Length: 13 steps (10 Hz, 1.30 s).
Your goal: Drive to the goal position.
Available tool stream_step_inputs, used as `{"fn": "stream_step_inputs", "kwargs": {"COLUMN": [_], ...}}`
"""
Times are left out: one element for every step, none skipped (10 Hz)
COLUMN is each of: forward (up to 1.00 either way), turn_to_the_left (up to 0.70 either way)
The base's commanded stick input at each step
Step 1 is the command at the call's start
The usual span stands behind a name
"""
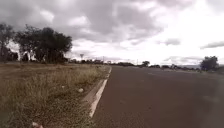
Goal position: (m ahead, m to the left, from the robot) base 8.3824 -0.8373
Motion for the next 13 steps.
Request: {"fn": "stream_step_inputs", "kwargs": {"forward": [0.0, 0.0, 0.0, 0.0, 0.0, 0.0, 0.0, 0.0, 0.0, 0.0, 0.0, 0.0, 0.0], "turn_to_the_left": [-0.48, -0.28, -0.1, 0.0, 0.0, -0.15, -0.52, -0.7, -0.7, -0.7, -0.7, -0.7, -0.7]}}
